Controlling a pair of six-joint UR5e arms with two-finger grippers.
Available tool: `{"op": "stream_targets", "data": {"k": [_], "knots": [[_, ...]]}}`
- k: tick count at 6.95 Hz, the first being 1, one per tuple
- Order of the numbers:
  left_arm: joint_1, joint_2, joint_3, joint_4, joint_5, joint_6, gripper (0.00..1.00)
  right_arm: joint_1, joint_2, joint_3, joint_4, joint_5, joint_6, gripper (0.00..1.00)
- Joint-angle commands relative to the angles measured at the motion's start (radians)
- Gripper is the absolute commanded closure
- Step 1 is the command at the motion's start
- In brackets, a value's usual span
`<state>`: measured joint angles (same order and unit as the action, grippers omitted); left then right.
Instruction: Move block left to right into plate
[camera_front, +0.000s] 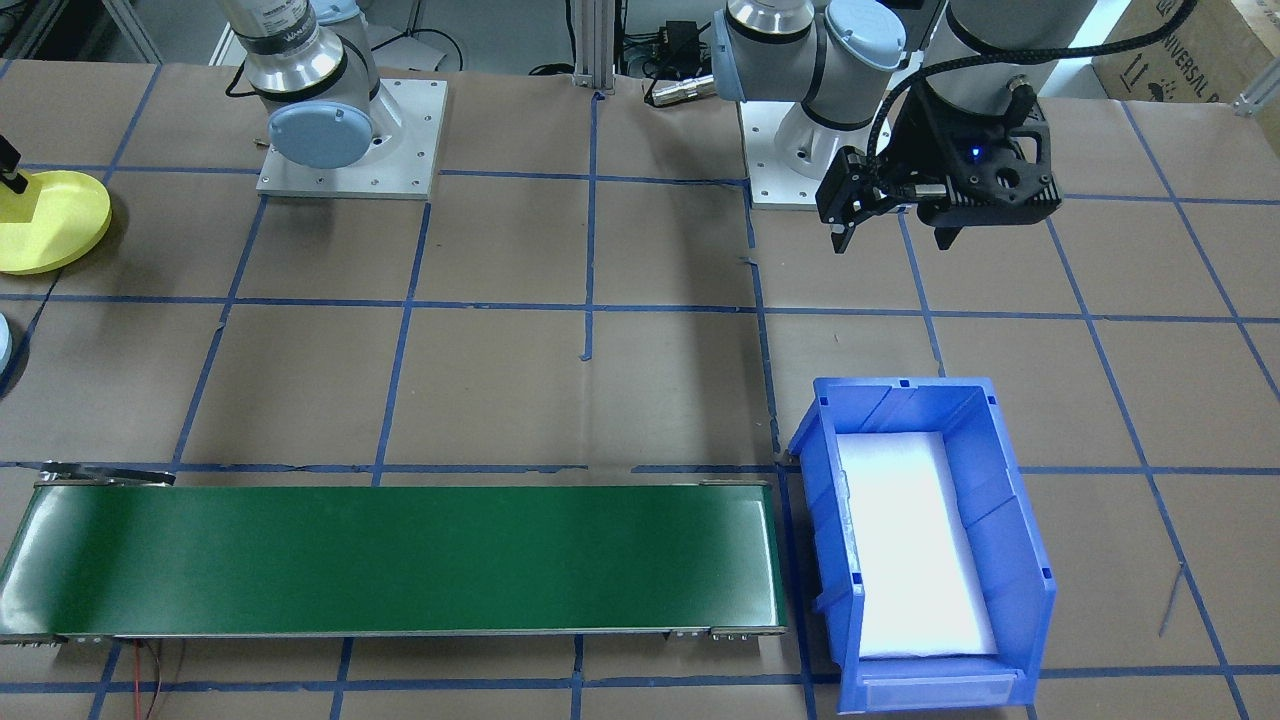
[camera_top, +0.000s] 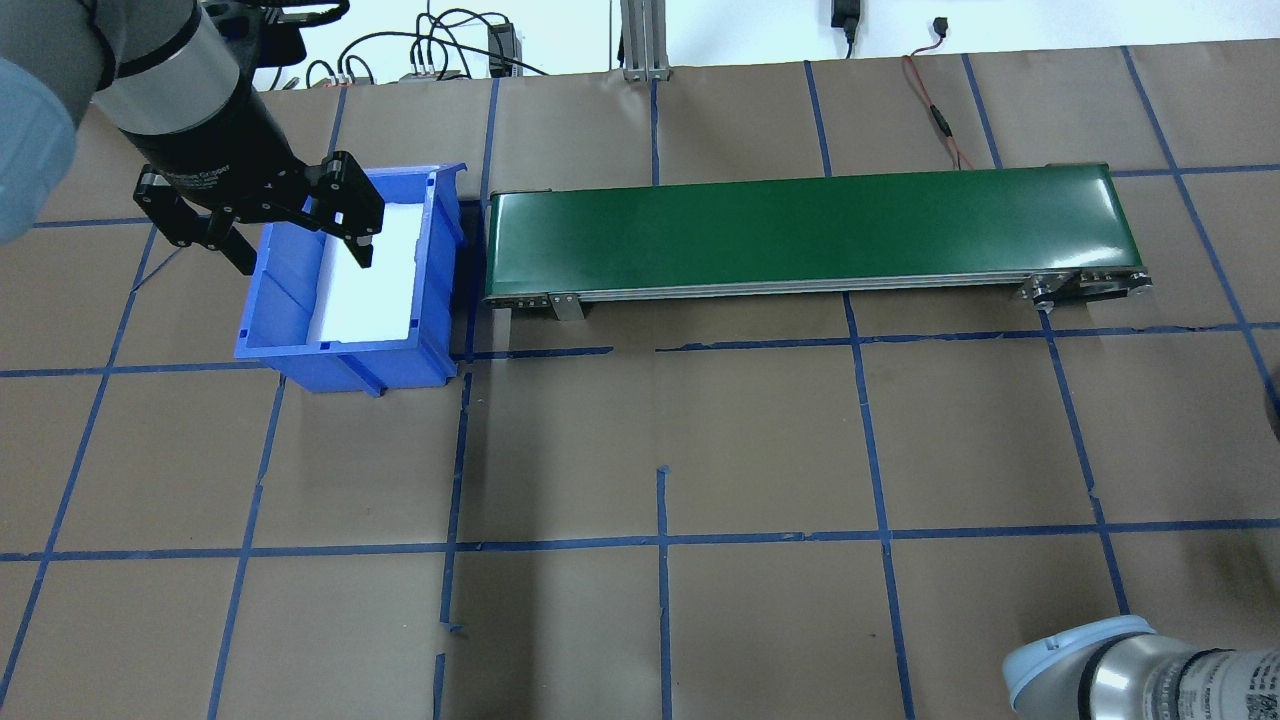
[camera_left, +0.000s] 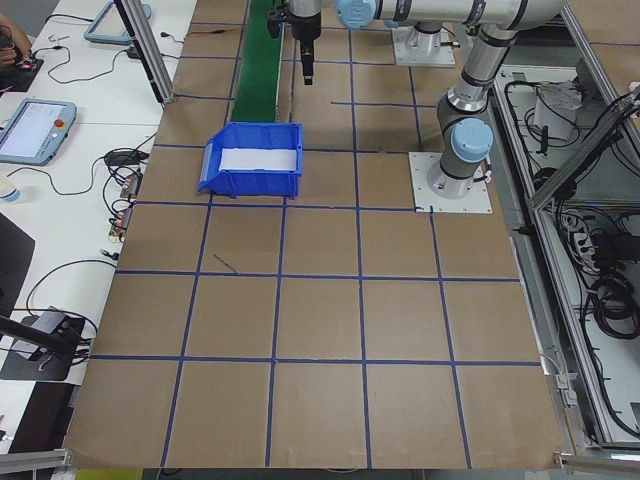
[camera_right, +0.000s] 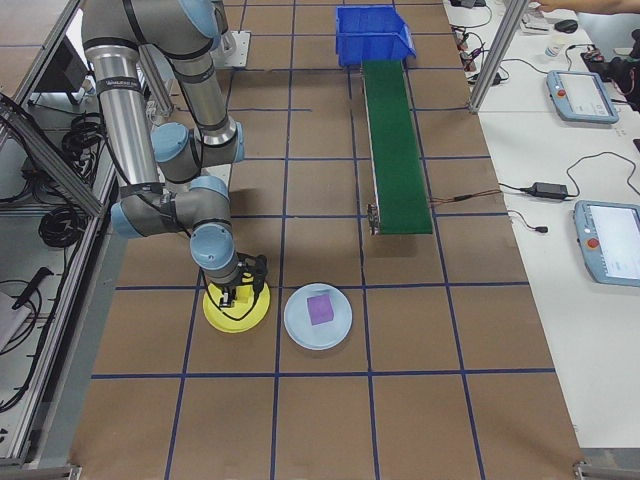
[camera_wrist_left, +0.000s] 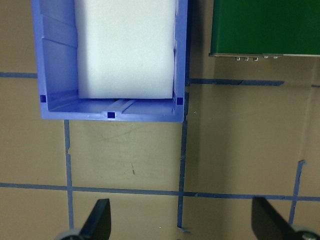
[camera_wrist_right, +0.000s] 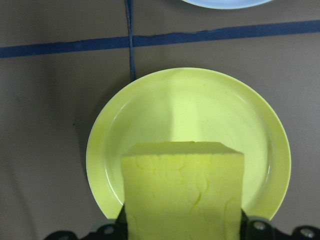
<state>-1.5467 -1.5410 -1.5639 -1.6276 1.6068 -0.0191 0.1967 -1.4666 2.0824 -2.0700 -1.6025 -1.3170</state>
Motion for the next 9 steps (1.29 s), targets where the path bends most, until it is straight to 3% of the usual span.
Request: {"op": "stream_targets", "data": {"k": [1, 2, 3, 5, 6, 7, 9], "knots": [[-0.001, -0.004, -0.002, 0.005, -0.004, -0.005, 0.00, 0.001, 0.006, -0.001, -0.010, 0.013, 0.031, 0.00], [-0.003, -0.004, 0.001, 0.003, -0.002, -0.005, 0.00, 0.056, -0.009, -0.010, -0.001, -0.002, 0.109, 0.00], [-0.003, 0.001, 0.010, 0.002, -0.001, -0.002, 0.00, 0.176, -0.017, -0.046, 0.004, -0.076, 0.140, 0.00], [-0.003, -0.001, 0.004, 0.002, -0.002, -0.002, 0.00, 0.387, -0.116, -0.167, 0.283, -0.097, 0.332, 0.00], [-0.003, -0.002, -0.005, 0.002, -0.002, -0.002, 0.00, 0.490, -0.173, -0.198, 0.371, -0.096, 0.410, 0.00], [-0.003, -0.002, -0.011, -0.001, 0.013, 0.001, 0.00, 0.592, -0.208, -0.238, 0.408, -0.103, 0.517, 0.00], [0.003, -0.013, -0.011, -0.006, -0.001, 0.008, 0.00, 0.848, -0.208, -0.390, 0.578, -0.093, 0.746, 0.00]]}}
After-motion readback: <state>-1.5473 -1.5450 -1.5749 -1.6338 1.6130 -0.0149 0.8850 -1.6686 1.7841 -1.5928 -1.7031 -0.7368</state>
